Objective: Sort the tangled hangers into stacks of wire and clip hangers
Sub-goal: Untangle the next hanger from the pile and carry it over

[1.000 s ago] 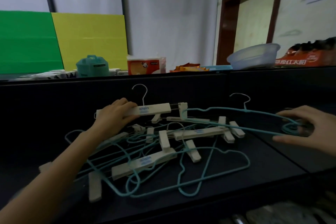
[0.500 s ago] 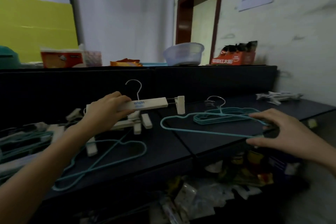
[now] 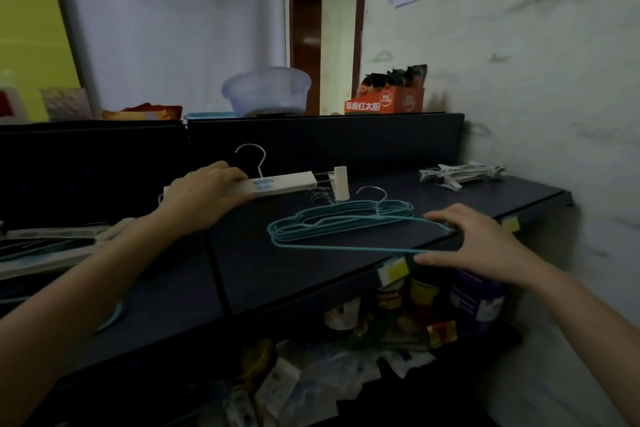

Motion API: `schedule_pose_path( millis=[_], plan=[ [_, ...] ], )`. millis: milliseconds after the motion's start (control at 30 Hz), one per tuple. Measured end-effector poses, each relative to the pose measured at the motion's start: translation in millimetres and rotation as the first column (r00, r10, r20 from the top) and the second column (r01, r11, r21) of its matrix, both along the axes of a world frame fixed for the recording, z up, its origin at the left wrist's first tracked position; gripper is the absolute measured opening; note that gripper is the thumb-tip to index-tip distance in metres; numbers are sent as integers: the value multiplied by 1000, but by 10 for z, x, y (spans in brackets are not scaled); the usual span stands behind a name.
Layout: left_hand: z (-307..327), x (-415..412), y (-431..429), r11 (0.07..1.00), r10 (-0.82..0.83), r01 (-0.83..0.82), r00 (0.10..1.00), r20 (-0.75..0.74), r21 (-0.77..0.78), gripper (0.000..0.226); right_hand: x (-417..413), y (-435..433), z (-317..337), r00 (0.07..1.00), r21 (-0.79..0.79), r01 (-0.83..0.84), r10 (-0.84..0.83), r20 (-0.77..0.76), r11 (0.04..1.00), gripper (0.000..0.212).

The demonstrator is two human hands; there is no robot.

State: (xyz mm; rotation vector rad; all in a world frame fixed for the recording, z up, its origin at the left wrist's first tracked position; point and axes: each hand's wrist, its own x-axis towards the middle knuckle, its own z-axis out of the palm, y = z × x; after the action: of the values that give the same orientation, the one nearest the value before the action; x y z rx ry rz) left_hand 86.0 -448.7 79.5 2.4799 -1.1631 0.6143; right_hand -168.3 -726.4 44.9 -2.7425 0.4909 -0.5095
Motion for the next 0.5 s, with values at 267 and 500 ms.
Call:
schedule_pose_path(
  millis=[267,500],
  plan=[
    [161,166,-808,999,49,-49,998,35,0,42,674,-703,-113,990,-14,-127,126,-66,992,100],
    [275,258,-1400,993,111,-111,994,19,-37,41,1436,-1155,-141,958,-74,-273,265,-108,959,90]
  ],
)
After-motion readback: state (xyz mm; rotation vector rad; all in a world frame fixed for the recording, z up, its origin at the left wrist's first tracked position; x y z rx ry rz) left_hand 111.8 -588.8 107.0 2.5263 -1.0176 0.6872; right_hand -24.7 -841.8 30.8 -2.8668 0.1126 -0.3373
